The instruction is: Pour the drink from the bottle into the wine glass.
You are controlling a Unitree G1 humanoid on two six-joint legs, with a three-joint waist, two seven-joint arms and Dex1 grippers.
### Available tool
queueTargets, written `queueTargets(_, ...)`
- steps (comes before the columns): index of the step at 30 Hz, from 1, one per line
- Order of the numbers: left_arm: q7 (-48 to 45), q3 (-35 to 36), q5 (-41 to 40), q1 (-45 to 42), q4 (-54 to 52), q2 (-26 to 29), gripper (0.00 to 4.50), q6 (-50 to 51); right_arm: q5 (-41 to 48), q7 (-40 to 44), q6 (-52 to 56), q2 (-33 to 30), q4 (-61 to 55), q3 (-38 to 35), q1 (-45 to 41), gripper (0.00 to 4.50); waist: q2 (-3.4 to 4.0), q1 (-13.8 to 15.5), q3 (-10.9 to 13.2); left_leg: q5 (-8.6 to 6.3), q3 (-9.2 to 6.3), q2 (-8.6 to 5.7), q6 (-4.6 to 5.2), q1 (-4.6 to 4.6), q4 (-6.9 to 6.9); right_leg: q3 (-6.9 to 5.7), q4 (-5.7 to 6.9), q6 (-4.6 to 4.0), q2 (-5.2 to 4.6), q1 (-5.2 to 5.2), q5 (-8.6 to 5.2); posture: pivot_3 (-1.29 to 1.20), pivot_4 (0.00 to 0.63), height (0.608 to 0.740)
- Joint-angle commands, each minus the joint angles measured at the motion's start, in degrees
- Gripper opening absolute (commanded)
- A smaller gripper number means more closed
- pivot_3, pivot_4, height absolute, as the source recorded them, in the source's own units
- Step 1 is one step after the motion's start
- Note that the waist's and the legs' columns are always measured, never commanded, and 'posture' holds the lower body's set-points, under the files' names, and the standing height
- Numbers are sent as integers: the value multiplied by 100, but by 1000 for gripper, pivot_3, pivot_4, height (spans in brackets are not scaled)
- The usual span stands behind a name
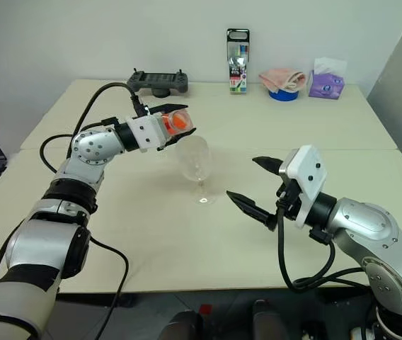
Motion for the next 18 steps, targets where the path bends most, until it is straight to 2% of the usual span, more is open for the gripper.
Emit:
queueTargets(1, 444, -5, 188, -330, -25, 134, 2132, -359, 33, -38, -136, -76, -177, 23, -34, 4500, 0, 0, 0, 0, 1, 0, 0, 0, 0, 1, 0, 0, 0, 0, 0, 0, 150, 740)
queueTargets(18, 1975, -508, 1461, -605, 182, 518, 2132, -1078, 88, -169, -22, -159, -37, 24, -25, 4500, 0, 4, 0, 0, 1, -1, 0, -1, 8, 0, 5, -4, 0, 1, 5, 0, 150, 740)
